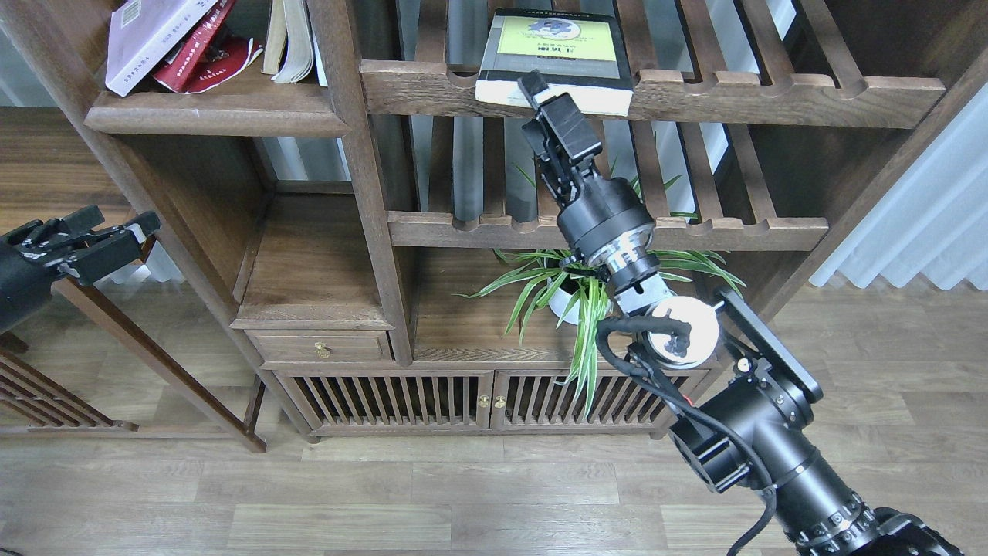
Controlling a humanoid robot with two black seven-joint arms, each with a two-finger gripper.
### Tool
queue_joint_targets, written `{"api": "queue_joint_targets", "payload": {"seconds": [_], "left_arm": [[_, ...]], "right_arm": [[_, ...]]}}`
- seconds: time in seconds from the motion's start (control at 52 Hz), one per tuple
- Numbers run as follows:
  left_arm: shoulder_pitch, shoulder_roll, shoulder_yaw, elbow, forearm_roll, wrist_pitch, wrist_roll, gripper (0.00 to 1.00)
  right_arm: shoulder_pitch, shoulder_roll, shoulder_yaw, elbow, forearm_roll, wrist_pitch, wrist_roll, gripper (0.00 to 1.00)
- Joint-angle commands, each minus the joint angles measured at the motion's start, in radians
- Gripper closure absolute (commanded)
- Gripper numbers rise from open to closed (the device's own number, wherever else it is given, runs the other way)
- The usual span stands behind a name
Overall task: Organize books on shelf
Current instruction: 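Grasp the green-covered book with the right gripper and pull it down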
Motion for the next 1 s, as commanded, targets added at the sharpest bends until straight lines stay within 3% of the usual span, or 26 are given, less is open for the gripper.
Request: {"api": "queue_joint_targets", "payload": {"seconds": [0.0,0.077,0.096,0.154,0.366,0.5,0.616,0.808,0.885,0.982], "left_arm": [[0.003,-0.001,0.002,0.0,0.001,0.0,0.0,0.01],[0.003,-0.001,0.0,0.0,0.001,0.0,0.0,0.01],[0.003,-0.001,0.0,0.0,0.001,0.0,0.0,0.01],[0.003,-0.001,0.0,0.0,-0.001,0.0,0.0,0.01],[0.008,-0.001,-0.001,0.002,-0.001,0.0,-0.002,0.01],[0.031,-0.027,-0.001,0.005,-0.056,0.0,-0.003,0.01],[0.043,-0.078,-0.001,0.045,-0.18,0.0,-0.002,0.01],[0.118,-0.136,0.009,0.074,-0.318,0.0,-0.008,0.01],[0.154,-0.197,0.037,0.074,-0.502,0.0,-0.044,0.0],[0.2,-0.268,0.196,0.028,-0.834,0.0,-0.092,0.0]], "right_arm": [[0.004,0.0,0.006,-0.001,0.006,0.001,0.032,0.49],[-0.003,0.0,0.007,-0.001,0.006,0.018,0.044,0.67],[-0.006,0.0,0.007,-0.001,0.006,0.032,0.05,0.77],[-0.014,0.0,0.004,-0.004,-0.002,0.09,0.057,0.95],[-0.055,0.0,-0.022,0.002,-0.02,0.135,0.047,0.96],[-0.176,0.0,-0.063,0.098,-0.014,0.323,0.037,0.95],[-0.31,0.0,-0.106,0.163,-0.014,0.481,-0.002,0.96],[-0.488,0.0,-0.209,0.203,-0.015,0.481,-0.009,0.96],[-0.56,-0.025,-0.258,0.203,-0.026,0.481,-0.017,0.96],[-0.626,-0.023,-0.269,0.202,-0.049,0.481,-0.075,0.96]]}}
